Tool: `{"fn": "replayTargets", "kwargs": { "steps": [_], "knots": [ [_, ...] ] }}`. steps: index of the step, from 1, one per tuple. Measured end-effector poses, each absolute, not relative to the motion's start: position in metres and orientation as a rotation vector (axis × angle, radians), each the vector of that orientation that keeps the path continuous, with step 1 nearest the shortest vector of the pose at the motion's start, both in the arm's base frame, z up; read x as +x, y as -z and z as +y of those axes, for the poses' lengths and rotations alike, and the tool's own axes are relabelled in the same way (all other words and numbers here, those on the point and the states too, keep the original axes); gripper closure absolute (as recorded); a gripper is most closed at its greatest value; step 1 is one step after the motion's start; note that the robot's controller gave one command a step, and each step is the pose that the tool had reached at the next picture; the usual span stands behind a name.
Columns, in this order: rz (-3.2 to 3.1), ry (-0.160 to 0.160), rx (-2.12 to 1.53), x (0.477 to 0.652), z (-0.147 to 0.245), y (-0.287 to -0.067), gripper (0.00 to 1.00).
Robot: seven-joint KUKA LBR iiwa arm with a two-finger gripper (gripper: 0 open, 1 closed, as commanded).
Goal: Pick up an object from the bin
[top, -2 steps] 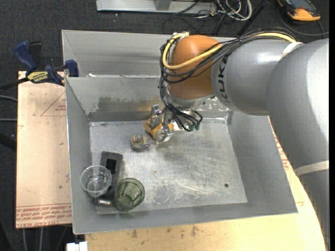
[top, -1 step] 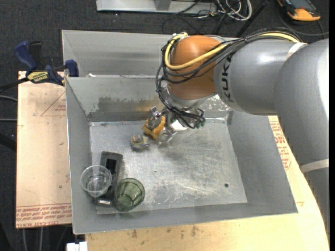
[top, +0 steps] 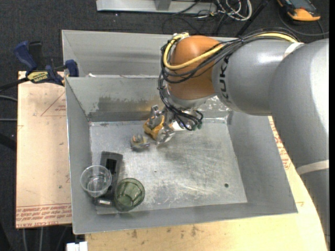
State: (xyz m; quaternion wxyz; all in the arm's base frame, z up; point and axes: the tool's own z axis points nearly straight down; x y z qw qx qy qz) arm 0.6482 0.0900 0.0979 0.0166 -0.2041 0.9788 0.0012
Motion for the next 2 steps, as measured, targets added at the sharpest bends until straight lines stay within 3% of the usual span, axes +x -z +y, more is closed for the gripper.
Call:
{"fn": "replayTargets", "kwargs": {
  "steps": [1,2],
  "knots": [
    [3.056,-0.003,-0.594,0.65,0.091,-0.096,1.0],
    [3.07,-0.001,-0.653,0.642,0.09,-0.125,1.0]
  ]
}}
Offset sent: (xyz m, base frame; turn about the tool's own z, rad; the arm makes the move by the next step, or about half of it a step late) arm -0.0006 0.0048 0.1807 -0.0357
